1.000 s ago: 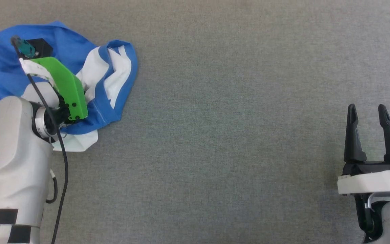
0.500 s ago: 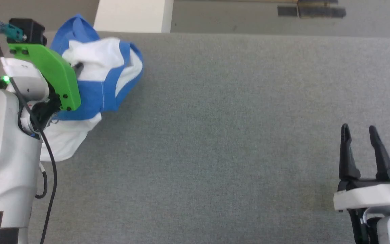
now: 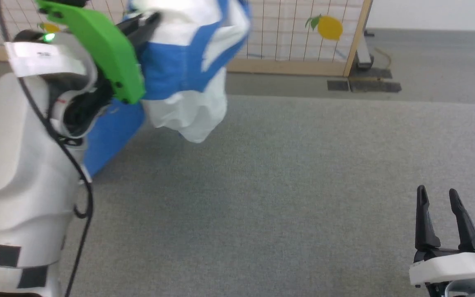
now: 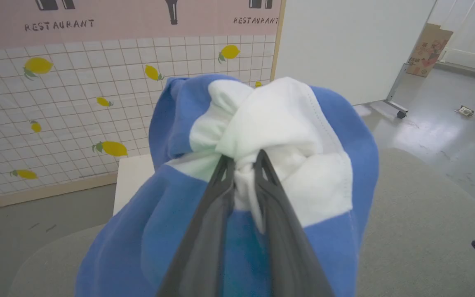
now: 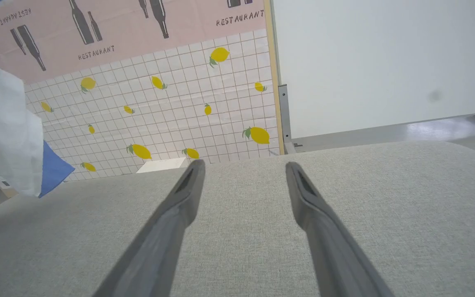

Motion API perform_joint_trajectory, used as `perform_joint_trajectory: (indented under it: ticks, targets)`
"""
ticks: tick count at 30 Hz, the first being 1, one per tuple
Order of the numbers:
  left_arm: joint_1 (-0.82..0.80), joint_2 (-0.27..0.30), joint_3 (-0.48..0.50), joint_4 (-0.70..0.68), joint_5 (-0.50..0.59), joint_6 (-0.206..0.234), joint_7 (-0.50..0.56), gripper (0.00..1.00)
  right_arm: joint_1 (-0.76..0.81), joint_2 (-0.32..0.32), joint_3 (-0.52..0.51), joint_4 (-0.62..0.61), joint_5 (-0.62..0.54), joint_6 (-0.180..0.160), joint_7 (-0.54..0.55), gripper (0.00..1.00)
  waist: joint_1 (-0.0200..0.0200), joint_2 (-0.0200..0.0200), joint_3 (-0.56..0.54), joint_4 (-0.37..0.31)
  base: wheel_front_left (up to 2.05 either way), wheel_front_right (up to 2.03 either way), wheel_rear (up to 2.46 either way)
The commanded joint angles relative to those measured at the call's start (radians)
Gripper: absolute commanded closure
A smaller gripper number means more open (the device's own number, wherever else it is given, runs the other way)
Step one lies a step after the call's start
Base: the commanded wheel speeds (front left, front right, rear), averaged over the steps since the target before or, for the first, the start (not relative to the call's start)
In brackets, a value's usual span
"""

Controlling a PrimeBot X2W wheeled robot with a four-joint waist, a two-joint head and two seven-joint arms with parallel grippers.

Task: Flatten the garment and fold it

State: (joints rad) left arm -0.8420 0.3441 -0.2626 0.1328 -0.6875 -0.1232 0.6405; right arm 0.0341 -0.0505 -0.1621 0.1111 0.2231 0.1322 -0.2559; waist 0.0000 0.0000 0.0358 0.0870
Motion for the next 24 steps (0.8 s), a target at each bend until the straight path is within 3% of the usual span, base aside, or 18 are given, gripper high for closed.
perform_joint_trajectory:
  ticks: [1, 9, 14, 19, 24]
  targets:
    - [-0.025, -0.02, -0.026, -0.031, -0.026, -0.007, -0.008, 1.0, 0.012, 0.0, 0.002, 0.001, 0.01, -0.002, -0.006, 0.0, 0.0, 0.0, -0.039, -0.018, 0.0, 0.0, 0.0]
    - [-0.071, -0.079, -0.19, -0.162, -0.096, -0.007, -0.039, 1.0, 0.019, 0.0, 0.011, -0.002, 0.016, -0.002, -0.006, 0.0, 0.0, 0.0, -0.044, -0.063, 0.0, 0.0, 0.0]
    - [-0.089, -0.105, -0.288, -0.175, -0.065, -0.007, -0.115, 1.0, 0.016, 0.0, 0.008, -0.004, 0.017, -0.002, -0.006, 0.0, 0.0, 0.0, -0.023, -0.085, 0.0, 0.0, 0.0]
    - [-0.055, -0.121, -0.416, -0.118, 0.023, -0.007, -0.253, 1.0, -0.003, 0.0, 0.004, -0.007, 0.019, -0.002, -0.006, 0.0, 0.0, 0.0, 0.008, -0.1, 0.0, 0.0, 0.0]
    - [0.07, -0.17, -0.544, 0.034, 0.064, -0.007, -0.375, 1.0, -0.023, 0.0, 0.0, -0.008, 0.026, -0.002, -0.006, 0.0, 0.0, 0.0, 0.041, -0.11, 0.0, 0.0, 0.0]
